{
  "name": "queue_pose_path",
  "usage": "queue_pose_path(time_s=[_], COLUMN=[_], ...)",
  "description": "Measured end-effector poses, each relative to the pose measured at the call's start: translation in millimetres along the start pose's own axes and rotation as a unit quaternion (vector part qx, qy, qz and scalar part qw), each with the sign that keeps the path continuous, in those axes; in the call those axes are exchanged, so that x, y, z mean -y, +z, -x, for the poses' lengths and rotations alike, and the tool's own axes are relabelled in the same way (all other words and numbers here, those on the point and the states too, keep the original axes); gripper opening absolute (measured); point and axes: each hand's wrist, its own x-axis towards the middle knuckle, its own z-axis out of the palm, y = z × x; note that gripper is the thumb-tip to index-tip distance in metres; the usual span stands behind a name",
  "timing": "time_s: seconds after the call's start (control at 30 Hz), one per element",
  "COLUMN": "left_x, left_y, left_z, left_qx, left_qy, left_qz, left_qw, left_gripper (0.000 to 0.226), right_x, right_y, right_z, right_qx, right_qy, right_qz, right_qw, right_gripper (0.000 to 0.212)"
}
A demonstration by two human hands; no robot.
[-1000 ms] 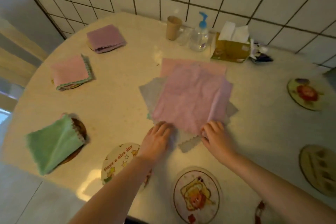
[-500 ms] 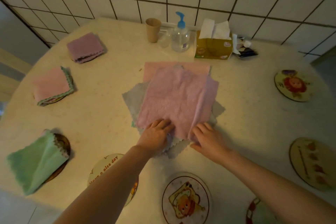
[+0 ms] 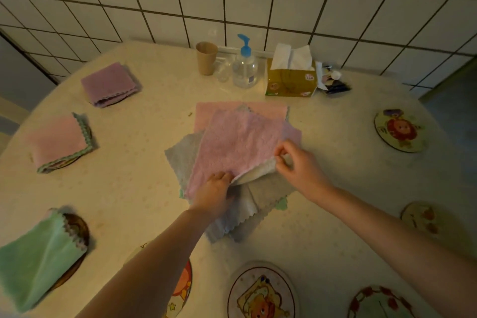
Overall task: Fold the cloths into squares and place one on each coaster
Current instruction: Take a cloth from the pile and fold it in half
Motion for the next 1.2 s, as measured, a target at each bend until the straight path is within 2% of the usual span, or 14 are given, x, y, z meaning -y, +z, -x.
queue_pose_path(time_s=[0.07,0.23,0.3,0.37,0.5,0.57,0.63,0.73,0.83,0.93,1.03,1.1,1.17,1.2], left_x=[11.5,45.2,39.8,22.7,-6.9,-14.1,-17.5,-14.0,-3.2,2.5,12.3,19.3,20.0,19.7], left_y=[-10.3,-58.0,-86.0,-115.0,-145.0,-144.4,-135.7,-100.2,-48.9,11.3,55.7,66.2,62.7,58.3], left_z=[-8.3,-22.7,-28.2,-33.0,-31.3,-17.7,4.7,42.9,83.5,124.7,147.5,151.3,149.2,146.8], left_qx=[-0.029,-0.073,-0.129,-0.18,-0.201,-0.234,-0.275,-0.261,-0.196,-0.103,-0.037,-0.024,-0.01,-0.008], left_qy=[-0.021,-0.113,-0.088,-0.059,-0.013,0.039,0.116,0.205,0.231,0.235,0.22,0.199,0.177,0.166], left_qz=[0.007,0.01,0.057,0.133,0.264,0.233,0.161,0.1,0.082,0.069,0.036,0.022,0.031,0.034], left_qw=[0.999,0.991,0.986,0.973,0.943,0.943,0.941,0.938,0.95,0.964,0.974,0.98,0.984,0.985], left_gripper=[0.039,0.026,0.026,0.029,0.036,0.034,0.03,0.028,0.033,0.04,0.038,0.037,0.031,0.031], right_x=[0.8,-12.4,-11.8,-2.9,15.3,18.5,16.3,-1.2,-36.7,-65.5,-77.9,-84.6,-85.8,-85.7], right_y=[-8.9,-43.6,-56.6,-68.0,-83.9,-86.9,-87.2,-84.5,-63.7,-26.6,4.1,16.4,21.0,21.7], right_z=[-13.6,-48.2,-57.3,-61.5,-44.1,-20.2,11.2,70.6,133.5,202.9,247.0,256.7,257.3,255.1], right_qx=[0.003,-0.063,-0.091,-0.13,-0.202,-0.228,-0.241,-0.211,-0.131,-0.008,0.115,0.142,0.132,0.123], right_qy=[-0.008,0.014,0.035,0.048,0.075,0.05,0.009,-0.035,-0.053,0.016,0.094,0.092,0.109,0.116], right_qz=[0.017,0.147,0.163,0.131,-0.053,-0.091,-0.056,-0.005,0.028,0.03,0.063,0.067,0.049,0.039], right_qw=[1.0,0.987,0.982,0.982,0.975,0.968,0.969,0.977,0.99,0.999,0.987,0.983,0.984,0.985], right_gripper=[0.003,0.014,0.016,0.016,0.012,0.011,0.01,0.009,0.02,0.022,0.051,0.074,0.075,0.068])
